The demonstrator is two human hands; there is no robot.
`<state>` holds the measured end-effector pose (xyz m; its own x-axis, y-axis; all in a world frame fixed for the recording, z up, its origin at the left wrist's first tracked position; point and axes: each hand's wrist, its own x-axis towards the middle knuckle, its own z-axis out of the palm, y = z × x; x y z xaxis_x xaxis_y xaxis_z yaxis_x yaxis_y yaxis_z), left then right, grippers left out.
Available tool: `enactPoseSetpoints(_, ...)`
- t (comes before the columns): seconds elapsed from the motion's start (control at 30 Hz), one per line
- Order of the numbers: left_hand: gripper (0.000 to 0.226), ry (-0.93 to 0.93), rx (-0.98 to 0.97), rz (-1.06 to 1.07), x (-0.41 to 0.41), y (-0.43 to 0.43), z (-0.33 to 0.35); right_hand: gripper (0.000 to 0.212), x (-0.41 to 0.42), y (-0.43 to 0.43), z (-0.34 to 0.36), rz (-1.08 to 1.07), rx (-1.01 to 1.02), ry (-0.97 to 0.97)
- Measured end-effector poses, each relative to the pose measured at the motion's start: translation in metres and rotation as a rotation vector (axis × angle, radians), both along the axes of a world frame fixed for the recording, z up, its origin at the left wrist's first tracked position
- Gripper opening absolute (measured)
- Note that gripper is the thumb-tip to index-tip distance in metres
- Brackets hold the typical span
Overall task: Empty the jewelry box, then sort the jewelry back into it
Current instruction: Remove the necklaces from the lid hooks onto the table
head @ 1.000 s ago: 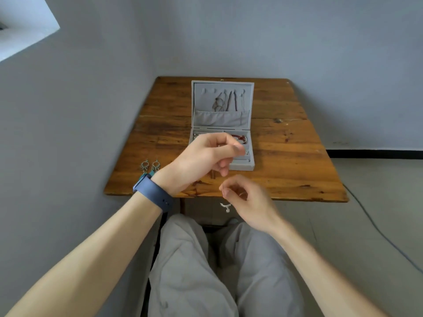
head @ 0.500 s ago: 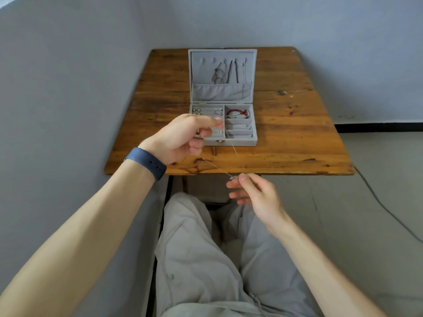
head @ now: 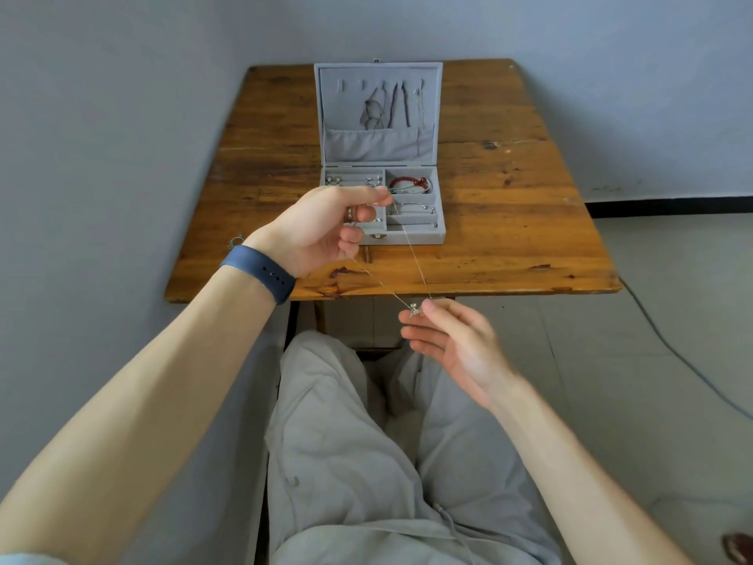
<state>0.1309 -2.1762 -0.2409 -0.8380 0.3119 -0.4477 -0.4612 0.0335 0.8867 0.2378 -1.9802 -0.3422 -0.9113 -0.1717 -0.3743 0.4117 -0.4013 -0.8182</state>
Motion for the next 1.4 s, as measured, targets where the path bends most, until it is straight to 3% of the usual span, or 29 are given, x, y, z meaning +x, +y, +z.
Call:
enactPoseSetpoints(0.17, 0.017, 0.022, -0.01, -0.003, -0.008, 0.011, -0.002, 0.012, 0.001, -0.003, 0.0, -0.1, -0.095, -0.005)
enactPoseSetpoints(0.33, 0.011, 0.028, -0.017, 0.038, -0.025, 0.033, 0.002, 0.011, 0.007, 0.001, -0.008, -0.154, 0.029, 0.094)
enactPoseSetpoints(0.47, 0.006, 0.022, -0.013, -0.069, -0.044, 0.058, 0.006, 0.014, 0.01, 0.015, -0.008, -0.194, 0.11, 0.13)
enactPoseSetpoints(0.57, 0.012, 0.097, -0.173, -0.147, -0.059, 0.078, 0.006, 0.019, 0.011, 0.033, -0.008, -0.241, 0.178, 0.166)
enactPoseSetpoints(0.67, 0.015, 0.296, -0.447, -0.208, -0.077, 0.102, 0.002, 0.023, 0.009, 0.055, -0.006, -0.298, 0.245, 0.186)
enactPoseSetpoints(0.77, 0.014, 0.546, -0.729, -0.292, -0.096, 0.129, -0.007, 0.022, 0.003, 0.079, -0.008, -0.395, 0.315, 0.125)
enactPoseSetpoints(0.9, 0.016, 0.732, -0.901, -0.373, -0.117, 0.173, -0.026, 0.014, -0.009, 0.113, -0.01, -0.495, 0.404, 0.038)
enactPoseSetpoints(1.1, 0.017, 0.808, -0.923, -0.354, -0.142, 0.237, -0.057, 0.002, -0.029, 0.152, -0.015, -0.553, 0.644, -0.047)
enactPoseSetpoints(1.4, 0.019, 0.942, -0.964, -0.416, -0.16, 0.304, -0.089, 0.006, -0.055, 0.187, -0.028, -0.618, 0.841, -0.279)
